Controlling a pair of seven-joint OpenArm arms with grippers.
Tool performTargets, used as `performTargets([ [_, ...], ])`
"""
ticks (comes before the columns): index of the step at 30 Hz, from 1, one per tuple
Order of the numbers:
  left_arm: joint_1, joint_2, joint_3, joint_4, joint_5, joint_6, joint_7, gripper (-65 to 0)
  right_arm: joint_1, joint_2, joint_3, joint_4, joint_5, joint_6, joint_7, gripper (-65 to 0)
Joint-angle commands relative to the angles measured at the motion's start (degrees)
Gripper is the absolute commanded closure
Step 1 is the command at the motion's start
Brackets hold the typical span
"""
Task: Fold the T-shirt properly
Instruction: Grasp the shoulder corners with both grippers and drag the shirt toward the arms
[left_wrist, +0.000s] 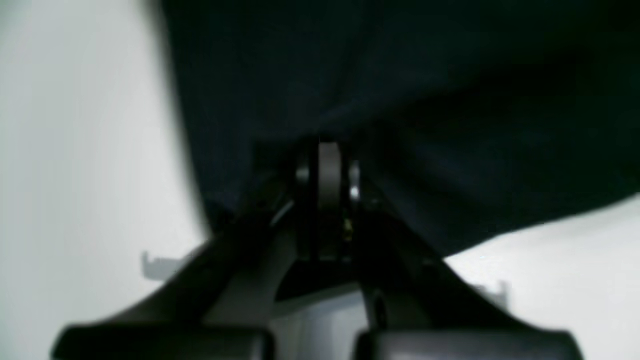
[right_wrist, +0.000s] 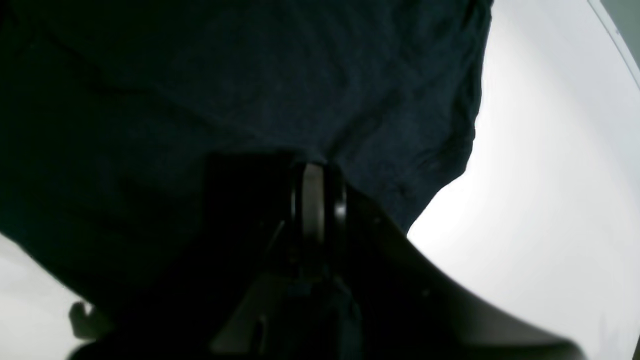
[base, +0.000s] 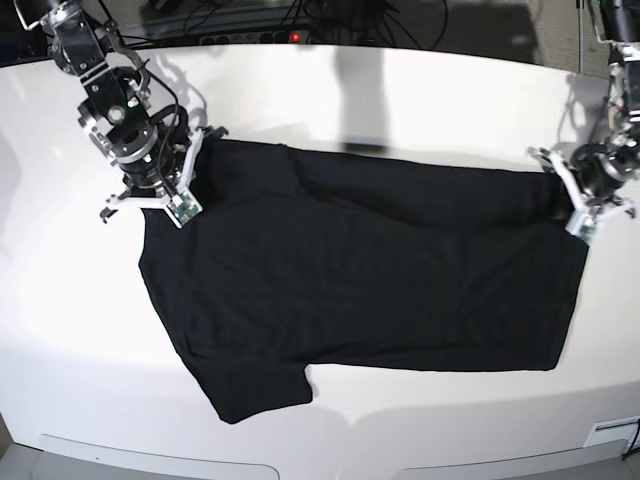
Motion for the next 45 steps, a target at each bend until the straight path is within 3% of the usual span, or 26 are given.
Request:
performTargets([
  [1, -1.73, -1.18, 0.33, 0.48, -0.35, 0.47, -1.60, 0.0, 1.40, 0.79, 0.50, 0.15, -0.13, -0.52, 1.07, 0.0],
  [6, -4.15, -1.18, 1.46, 0.04, 0.28, 3.02, -1.46, 0.0, 3.69, 0.79, 0.50, -3.52, -0.11, -0.46, 1.55, 0.0],
  [13, -5.05, -1.25, 1.46, 0.04, 0.44, 3.02, -0.85, 0.0, 4.57, 0.81, 0.50, -4.48, -0.13, -0.46, 1.57, -0.7],
  [14, -5.05, -1.38, 1.44, 0.07, 0.42, 3.04, -0.50, 0.0, 4.59, 0.81, 0.50, -4.46, -0.13, -0.48, 1.60, -9.6],
  [16, -5.07, -1.86, 1.36, 0.09, 0.37, 3.56, 0.33, -12.6, 4.72, 0.79, 0.52, -4.46, -0.09, -0.57, 2.34, -24.5],
  [18, -5.05, -2.62, 1.36, 0.15, 0.37, 5.33, 1.29, -23.7, 4.72, 0.81, 0.66, -3.96, -0.09, -1.31, 2.32, -28.0],
  [19, -5.05, -3.10, 1.36, 0.20, 0.35, 6.54, 2.16, -26.6, 4.70, 0.83, 0.81, -3.45, -0.09, -1.70, 2.19, -28.0],
  [23, -5.03, -5.53, 1.36, 1.44, -1.51, 9.05, 5.81, -27.1, 4.66, 0.83, 1.86, 0.61, 1.70, -3.10, 0.72, -28.0],
  [29, -4.90, -10.08, 1.33, 5.14, -19.56, 10.71, 11.02, -27.0, 3.89, 0.57, 2.16, 7.37, 4.59, -3.10, -3.30, -27.7],
  [31, -4.87, -9.92, 1.27, 5.75, -22.75, 10.93, 13.00, -24.8, 3.21, -0.17, 2.25, 8.68, 4.61, -3.15, -4.66, -23.6],
  [35, -3.48, -8.87, 1.31, 5.75, -31.54, 10.60, 14.51, -15.9, 0.57, -2.27, 2.25, 9.27, 4.61, -3.19, -5.60, -9.4],
  [37, -2.43, -7.96, 1.31, 5.73, -32.81, 10.51, 13.79, -7.4, -0.72, -3.28, 2.25, 9.27, 4.59, -3.19, -5.99, -0.1],
  [39, -1.22, -6.73, 1.33, 5.73, -32.68, 10.49, 11.10, 0.0, -1.64, -4.00, 2.25, 9.20, 4.57, -3.26, -5.97, 0.0],
  [41, -0.22, -5.35, 1.33, 5.73, -32.02, 10.47, 7.41, 0.0, -1.79, -4.59, 2.25, 8.92, 4.55, -3.58, -5.99, 0.0],
  [45, 0.07, -2.21, 1.38, 5.57, -25.09, 10.51, 2.14, 0.0, -1.77, -6.01, 3.19, 6.43, 3.96, -4.42, -5.38, 0.0],
])
